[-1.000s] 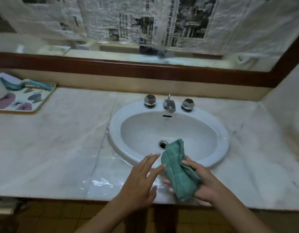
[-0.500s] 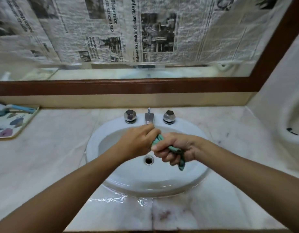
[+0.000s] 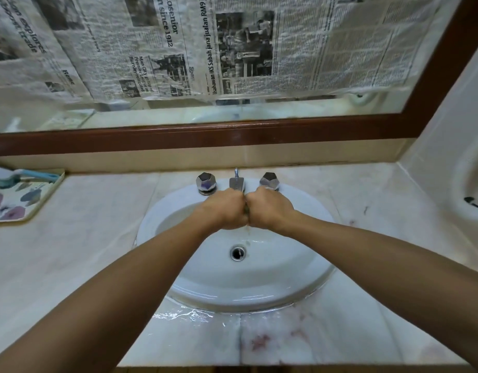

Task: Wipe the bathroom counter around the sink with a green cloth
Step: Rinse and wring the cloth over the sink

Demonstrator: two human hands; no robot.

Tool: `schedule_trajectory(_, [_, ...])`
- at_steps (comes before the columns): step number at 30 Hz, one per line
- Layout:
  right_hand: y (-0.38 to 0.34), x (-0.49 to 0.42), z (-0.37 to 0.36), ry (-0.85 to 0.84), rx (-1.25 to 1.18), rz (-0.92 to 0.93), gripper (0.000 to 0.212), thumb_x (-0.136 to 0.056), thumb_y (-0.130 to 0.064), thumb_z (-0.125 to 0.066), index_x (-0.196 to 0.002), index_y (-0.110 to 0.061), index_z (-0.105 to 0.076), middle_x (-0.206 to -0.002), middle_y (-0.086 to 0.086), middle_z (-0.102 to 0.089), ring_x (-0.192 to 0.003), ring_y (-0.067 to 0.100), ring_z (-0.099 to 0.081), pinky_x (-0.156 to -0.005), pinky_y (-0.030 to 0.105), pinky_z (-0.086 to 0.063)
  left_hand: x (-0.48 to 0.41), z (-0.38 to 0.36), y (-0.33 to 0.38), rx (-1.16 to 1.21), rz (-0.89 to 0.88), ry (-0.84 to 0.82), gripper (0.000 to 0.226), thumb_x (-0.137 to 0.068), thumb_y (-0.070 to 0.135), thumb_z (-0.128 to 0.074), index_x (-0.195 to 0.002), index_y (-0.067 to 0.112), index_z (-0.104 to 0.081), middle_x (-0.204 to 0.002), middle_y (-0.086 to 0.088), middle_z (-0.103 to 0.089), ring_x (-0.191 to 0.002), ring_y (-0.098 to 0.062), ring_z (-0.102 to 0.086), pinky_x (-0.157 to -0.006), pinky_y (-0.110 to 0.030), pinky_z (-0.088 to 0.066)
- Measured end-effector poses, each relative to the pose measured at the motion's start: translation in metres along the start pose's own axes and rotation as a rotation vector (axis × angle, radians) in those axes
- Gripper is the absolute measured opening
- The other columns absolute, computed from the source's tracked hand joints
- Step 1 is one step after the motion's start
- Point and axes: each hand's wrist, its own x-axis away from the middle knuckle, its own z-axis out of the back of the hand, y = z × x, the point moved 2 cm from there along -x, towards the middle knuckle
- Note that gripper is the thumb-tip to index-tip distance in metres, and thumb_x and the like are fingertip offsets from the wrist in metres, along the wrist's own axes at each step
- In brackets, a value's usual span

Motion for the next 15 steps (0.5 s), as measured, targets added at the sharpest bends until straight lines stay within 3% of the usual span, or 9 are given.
schedule_trajectory(4, [0.000, 0.001, -0.002, 0.085, 0.262, 0.174, 0.028, -0.080, -0.020, -0.058, -0.107, -0.015, -0.063, -0.094, 0.010, -0.068, -0.088, 0.032, -0.063, -0.058, 0.030, -0.036, 0.003, -0.015, 0.000, 0.355, 0.029, -0.004, 0.012, -0.074, 0.010, -0.057, -0.065, 0.017, -0.053, -0.064, -0.001, -0.055, -0.062, -0.022, -0.056, -0.051, -0.028, -0.043])
schedule_trajectory(7, [-0.002, 0.001, 0.001, 0.083, 0.288, 0.229, 0.029, -0.082, -0.029, -0.061, -0.107, -0.013, -0.062, -0.096, 0.012, -0.069, -0.087, 0.033, -0.065, -0.067, 0.032, -0.046, 0.008, -0.009, -0.001, 0.540, 0.091, -0.106, 0.021, -0.073, 0.001, -0.058, -0.060, 0.015, -0.049, -0.053, -0.003, -0.043, -0.046, -0.018, -0.035, -0.041, -0.018, -0.027])
schedule_trajectory(9, [-0.003, 0.003, 0.010, 0.105, 0.250, 0.229, 0.031, -0.083, -0.028, -0.062, -0.109, -0.011, -0.060, -0.096, 0.013, -0.068, -0.087, 0.034, -0.064, -0.071, 0.035, -0.048, 0.008, 0.001, -0.004, 0.494, 0.105, -0.148, 0.021, -0.075, 0.005, -0.061, -0.059, 0.013, -0.050, -0.050, -0.004, -0.042, -0.043, -0.017, -0.033, -0.042, -0.018, -0.026])
schedule_trajectory(12, [-0.007, 0.005, 0.022, 0.128, 0.192, 0.173, 0.034, -0.085, -0.021, -0.059, -0.116, -0.011, -0.052, -0.097, 0.011, -0.062, -0.078, 0.030, -0.057, -0.061, 0.031, -0.035, 0.007, 0.021, -0.010, 0.270, 0.026, -0.111, 0.027, -0.080, 0.017, -0.067, -0.057, 0.013, -0.054, -0.048, -0.002, -0.051, -0.040, -0.016, -0.046, -0.046, -0.023, -0.041])
schedule_trajectory(15, [-0.007, 0.011, 0.022, 0.159, -0.008, 0.130, 0.038, -0.082, -0.026, -0.063, -0.116, -0.015, -0.052, -0.093, 0.011, -0.063, -0.079, 0.030, -0.056, -0.062, 0.034, -0.045, 0.017, 0.034, -0.018, 0.182, -0.079, -0.056, 0.023, -0.078, 0.023, -0.072, -0.061, 0.019, -0.057, -0.051, 0.004, -0.059, -0.041, -0.006, -0.055, -0.048, -0.019, -0.046])
